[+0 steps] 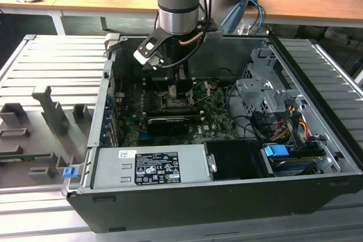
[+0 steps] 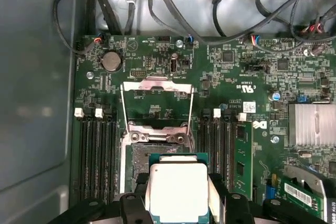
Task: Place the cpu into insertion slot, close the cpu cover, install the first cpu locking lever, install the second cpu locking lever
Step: 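Place the cpu into insertion slot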
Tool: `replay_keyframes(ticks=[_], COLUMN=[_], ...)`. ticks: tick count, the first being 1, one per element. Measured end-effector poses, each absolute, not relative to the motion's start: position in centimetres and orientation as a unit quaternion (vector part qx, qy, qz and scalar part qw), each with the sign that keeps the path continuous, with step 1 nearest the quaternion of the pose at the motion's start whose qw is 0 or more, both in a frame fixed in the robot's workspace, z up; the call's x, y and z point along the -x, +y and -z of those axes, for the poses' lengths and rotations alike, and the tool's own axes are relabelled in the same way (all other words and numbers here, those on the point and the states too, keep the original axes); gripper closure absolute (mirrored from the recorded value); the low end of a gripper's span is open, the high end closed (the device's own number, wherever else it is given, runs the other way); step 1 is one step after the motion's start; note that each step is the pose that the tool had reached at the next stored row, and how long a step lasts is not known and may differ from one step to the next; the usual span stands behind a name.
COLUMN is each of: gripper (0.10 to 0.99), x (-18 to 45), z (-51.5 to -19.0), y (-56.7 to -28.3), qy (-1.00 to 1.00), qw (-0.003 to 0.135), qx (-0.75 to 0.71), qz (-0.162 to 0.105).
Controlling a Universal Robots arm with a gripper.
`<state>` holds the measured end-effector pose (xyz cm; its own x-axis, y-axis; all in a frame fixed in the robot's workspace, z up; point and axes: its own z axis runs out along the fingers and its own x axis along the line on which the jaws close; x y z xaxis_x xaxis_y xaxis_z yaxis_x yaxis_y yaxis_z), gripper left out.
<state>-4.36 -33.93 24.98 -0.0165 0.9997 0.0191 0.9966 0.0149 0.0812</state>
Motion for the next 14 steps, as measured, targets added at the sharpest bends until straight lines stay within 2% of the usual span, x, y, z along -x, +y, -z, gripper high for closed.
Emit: replay_keyframes(ticks=[6, 14], gripper=[0.561, 0.561], x=[4.6, 4.6], z=[-22.9, -22.0], y=[-33.0, -32.6], qy=[0.707, 0.695], qw=[0.022, 0.023], qx=[-0.706, -0.718], qz=[-0.035, -0.034])
